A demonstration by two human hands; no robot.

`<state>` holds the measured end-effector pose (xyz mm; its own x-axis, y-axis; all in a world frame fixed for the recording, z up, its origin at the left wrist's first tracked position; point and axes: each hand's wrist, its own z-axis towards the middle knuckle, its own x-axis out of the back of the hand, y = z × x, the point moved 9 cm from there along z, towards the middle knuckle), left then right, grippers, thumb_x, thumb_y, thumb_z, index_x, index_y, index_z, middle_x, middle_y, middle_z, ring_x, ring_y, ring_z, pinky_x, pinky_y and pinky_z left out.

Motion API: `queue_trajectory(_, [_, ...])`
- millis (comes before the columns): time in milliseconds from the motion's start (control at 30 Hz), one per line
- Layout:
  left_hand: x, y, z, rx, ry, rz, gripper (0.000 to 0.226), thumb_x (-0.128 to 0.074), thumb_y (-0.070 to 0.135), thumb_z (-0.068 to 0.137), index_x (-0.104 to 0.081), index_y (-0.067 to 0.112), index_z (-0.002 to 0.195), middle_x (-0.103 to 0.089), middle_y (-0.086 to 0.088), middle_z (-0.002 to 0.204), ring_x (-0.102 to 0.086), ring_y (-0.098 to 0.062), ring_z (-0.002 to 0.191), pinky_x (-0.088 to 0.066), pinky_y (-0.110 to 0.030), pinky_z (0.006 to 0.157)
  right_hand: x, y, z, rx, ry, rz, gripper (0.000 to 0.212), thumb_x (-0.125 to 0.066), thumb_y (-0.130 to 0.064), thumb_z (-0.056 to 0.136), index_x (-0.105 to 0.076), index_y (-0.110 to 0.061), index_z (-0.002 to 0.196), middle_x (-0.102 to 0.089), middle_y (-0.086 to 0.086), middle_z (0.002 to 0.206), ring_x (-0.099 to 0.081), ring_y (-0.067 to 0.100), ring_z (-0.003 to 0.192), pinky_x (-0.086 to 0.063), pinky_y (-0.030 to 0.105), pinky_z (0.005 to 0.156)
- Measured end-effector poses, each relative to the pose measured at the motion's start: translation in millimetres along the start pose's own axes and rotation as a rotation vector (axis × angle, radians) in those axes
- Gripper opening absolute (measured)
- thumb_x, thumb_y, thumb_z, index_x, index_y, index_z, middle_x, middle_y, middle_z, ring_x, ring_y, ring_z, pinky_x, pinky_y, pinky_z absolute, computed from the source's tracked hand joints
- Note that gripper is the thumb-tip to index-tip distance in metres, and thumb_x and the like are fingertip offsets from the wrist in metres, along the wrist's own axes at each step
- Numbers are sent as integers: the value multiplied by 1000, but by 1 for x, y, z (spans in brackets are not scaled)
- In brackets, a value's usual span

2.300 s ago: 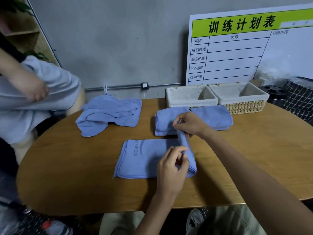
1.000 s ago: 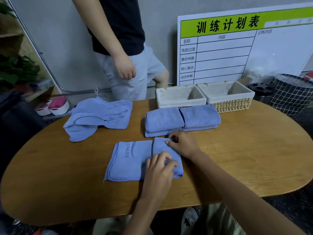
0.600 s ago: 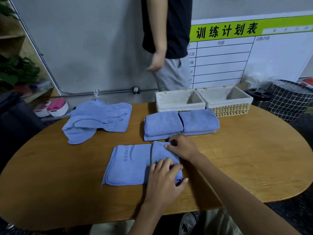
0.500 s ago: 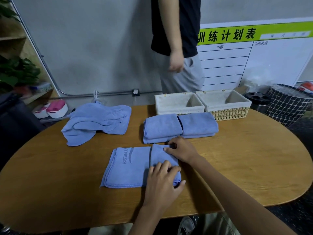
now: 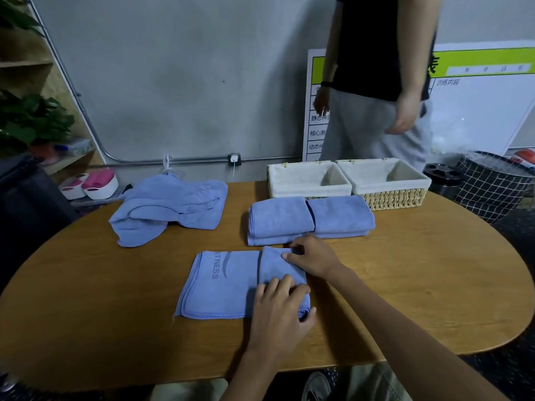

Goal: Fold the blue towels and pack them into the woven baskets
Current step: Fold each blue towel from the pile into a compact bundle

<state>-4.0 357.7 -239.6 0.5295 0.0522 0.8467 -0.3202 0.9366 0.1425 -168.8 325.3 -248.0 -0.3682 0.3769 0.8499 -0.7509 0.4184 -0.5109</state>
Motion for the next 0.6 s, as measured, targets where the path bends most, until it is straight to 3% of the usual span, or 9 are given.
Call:
queue_trajectory(167, [-1,0,-1,0,9,1,28,-63,54,77,-62,34,97,-53,12,92,-55,-11,85,-47,-31,75,1,0,-2,0,11,-10,36,-68,-50,86,-69,-17,98,-61,2,102,-59,18,89,-47,32,72])
queue_trajectory(333, [0,0,-2,0,30,-9,26,-60,52,79,-61,32,97,-53,11,91,-55,-11,84,-46,-30,74,1,1,-2,-14,9,87,27,-71,-46,85,-62,-20,85,-61,-5,82,-57,12,75,-35,25,57])
queue_trajectory(600, [1,0,-2,5,25,-18,26,-59,51,79,-63,32,96,-54,11,92,-56,-11,85,-47,-31,74,2,5,-4,-46,12,243,26,-74,-41,85,-64,-17,84,-64,-6,80,-57,8,73,-40,26,63])
